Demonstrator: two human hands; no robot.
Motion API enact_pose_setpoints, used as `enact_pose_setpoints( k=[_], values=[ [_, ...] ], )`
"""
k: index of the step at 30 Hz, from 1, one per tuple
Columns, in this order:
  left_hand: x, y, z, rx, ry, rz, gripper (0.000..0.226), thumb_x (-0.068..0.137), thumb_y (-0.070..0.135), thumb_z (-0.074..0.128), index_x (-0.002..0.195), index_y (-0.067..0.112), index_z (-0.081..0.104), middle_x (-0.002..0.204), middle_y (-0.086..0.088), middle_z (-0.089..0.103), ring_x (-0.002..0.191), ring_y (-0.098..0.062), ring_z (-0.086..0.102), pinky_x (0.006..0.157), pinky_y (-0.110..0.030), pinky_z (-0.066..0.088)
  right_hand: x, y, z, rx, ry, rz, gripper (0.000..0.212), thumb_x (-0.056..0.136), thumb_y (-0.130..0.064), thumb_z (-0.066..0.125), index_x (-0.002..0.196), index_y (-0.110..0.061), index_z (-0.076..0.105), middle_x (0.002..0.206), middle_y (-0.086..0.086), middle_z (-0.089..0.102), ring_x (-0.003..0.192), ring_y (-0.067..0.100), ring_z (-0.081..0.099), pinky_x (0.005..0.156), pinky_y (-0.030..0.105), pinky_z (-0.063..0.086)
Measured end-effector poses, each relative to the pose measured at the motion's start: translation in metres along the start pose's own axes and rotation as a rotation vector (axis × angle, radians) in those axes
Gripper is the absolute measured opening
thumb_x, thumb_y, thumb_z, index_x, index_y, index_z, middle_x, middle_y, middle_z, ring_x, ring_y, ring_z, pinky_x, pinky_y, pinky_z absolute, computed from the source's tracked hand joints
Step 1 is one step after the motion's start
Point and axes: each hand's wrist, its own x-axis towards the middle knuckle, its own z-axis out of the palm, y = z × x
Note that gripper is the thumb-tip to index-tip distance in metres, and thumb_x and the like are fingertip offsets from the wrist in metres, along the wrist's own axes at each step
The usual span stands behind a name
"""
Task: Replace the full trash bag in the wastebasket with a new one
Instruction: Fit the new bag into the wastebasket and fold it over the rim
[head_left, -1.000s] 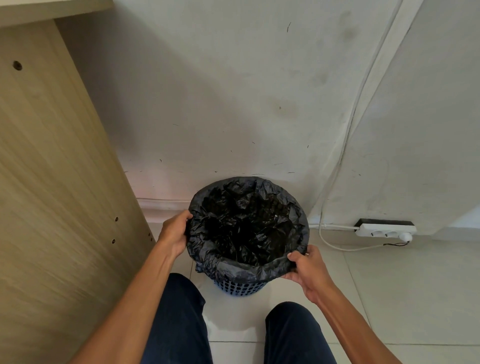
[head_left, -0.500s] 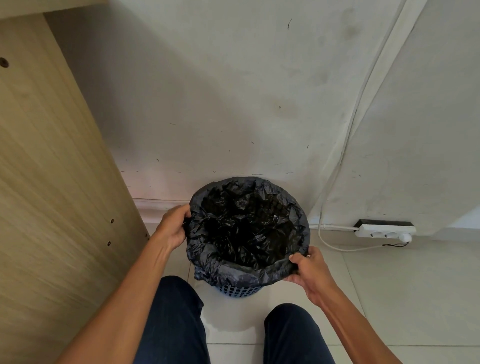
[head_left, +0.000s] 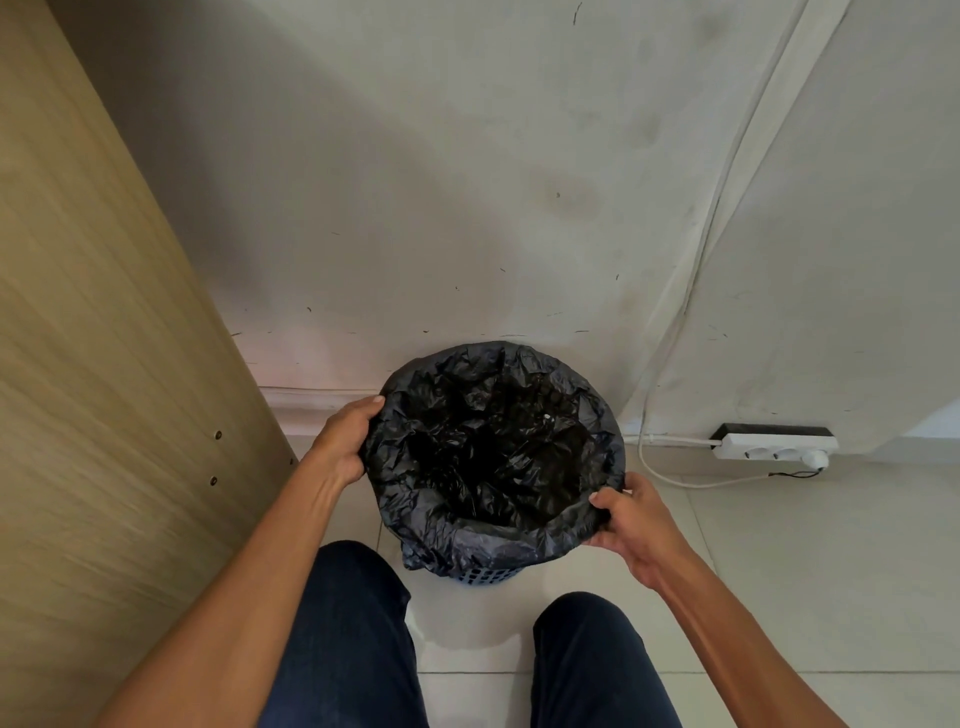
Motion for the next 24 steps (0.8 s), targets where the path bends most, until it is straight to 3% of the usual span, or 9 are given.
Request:
enact_pose_setpoints(
  k=[3,7,13,18,24],
  values=[
    [0.002,0.0,-0.005,-0.019,0.015,0.007,0.03,0.099,0.022,0.061,0.124,0.006,0.062,0.131,-0.02,0.063,0.108,-0.028,0.065,0.074,-0.034,0.059,0.003,-0.001,0.0,-0.006,0.002,0.004,0.037,0.097,0.006,0.05,0.128,-0.011,0.041,0.116,0.015,0.059,0.097,0.03,0.066,0.059,0.041,0.06],
    [-0.001,-0.003,-0.005,-0.034,-0.054,-0.037,0.041,0.1,0.027,0.059,0.133,0.003,0.059,0.128,-0.018,0.065,0.115,-0.028,0.064,0.075,-0.032,0.06,0.002,-0.001,0.002,-0.001,0.002,-0.003,0.036,0.097,0.006,0.048,0.127,-0.011,0.039,0.116,0.014,0.058,0.095,0.028,0.066,0.058,0.041,0.06],
    [-0.007,-0.006,-0.005,0.207,0.033,0.149,0.044,0.091,0.041,0.07,0.116,0.006,0.071,0.112,-0.007,0.073,0.107,-0.021,0.069,0.1,-0.034,0.052,0.003,-0.001,0.004,-0.004,0.017,-0.001,0.041,0.096,0.007,0.05,0.131,-0.01,0.038,0.122,0.017,0.057,0.098,0.029,0.065,0.06,0.041,0.061],
    [-0.015,-0.003,-0.005,0.417,0.107,0.277,0.039,0.087,0.032,0.077,0.118,0.009,0.071,0.111,-0.005,0.072,0.104,-0.02,0.067,0.098,-0.035,0.052,0.003,-0.003,0.006,-0.001,0.018,-0.012,0.037,0.096,0.006,0.049,0.129,-0.009,0.041,0.12,0.016,0.058,0.097,0.028,0.066,0.057,0.039,0.06],
    [-0.012,-0.009,-0.007,0.451,0.227,0.286,0.022,0.083,0.028,0.081,0.093,0.01,0.074,0.102,-0.01,0.074,0.101,-0.026,0.069,0.098,-0.042,0.055,0.003,0.006,0.005,0.113,0.085,-0.028,0.029,0.097,-0.005,0.059,0.125,0.002,0.052,0.119,0.019,0.065,0.102,0.03,0.068,0.069,0.04,0.061]
  ],
)
